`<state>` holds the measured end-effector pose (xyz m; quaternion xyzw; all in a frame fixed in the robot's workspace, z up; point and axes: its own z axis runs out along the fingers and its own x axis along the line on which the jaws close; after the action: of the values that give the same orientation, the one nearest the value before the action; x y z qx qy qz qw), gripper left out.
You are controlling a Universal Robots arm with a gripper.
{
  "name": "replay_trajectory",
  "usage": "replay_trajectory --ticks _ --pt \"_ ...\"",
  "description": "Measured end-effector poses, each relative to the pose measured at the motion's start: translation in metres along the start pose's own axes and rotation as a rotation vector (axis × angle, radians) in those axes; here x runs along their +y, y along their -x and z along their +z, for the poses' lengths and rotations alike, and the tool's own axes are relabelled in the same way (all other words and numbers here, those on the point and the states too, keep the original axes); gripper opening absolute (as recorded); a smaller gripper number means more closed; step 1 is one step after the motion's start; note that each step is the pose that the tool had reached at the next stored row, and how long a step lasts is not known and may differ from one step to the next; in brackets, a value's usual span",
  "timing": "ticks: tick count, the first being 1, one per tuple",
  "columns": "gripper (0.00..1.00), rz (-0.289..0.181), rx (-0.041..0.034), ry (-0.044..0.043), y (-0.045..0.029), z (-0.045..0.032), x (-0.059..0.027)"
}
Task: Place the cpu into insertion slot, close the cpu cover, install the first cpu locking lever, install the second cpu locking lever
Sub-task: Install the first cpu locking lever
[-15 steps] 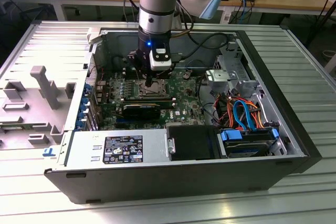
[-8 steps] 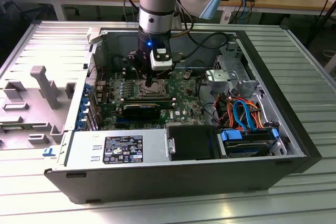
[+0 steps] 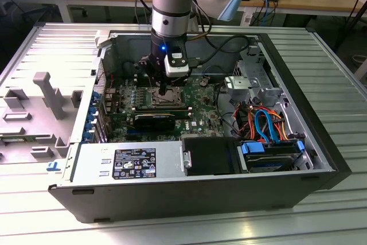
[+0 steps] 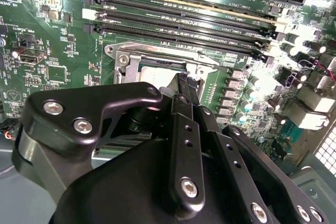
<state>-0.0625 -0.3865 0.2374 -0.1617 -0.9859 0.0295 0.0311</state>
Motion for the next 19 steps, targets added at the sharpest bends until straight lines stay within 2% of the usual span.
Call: replay_trajectory --ticks 19 --pt "0.11 -0.040 -0.0028 -0.0021 0.0000 0.0000 0.0000"
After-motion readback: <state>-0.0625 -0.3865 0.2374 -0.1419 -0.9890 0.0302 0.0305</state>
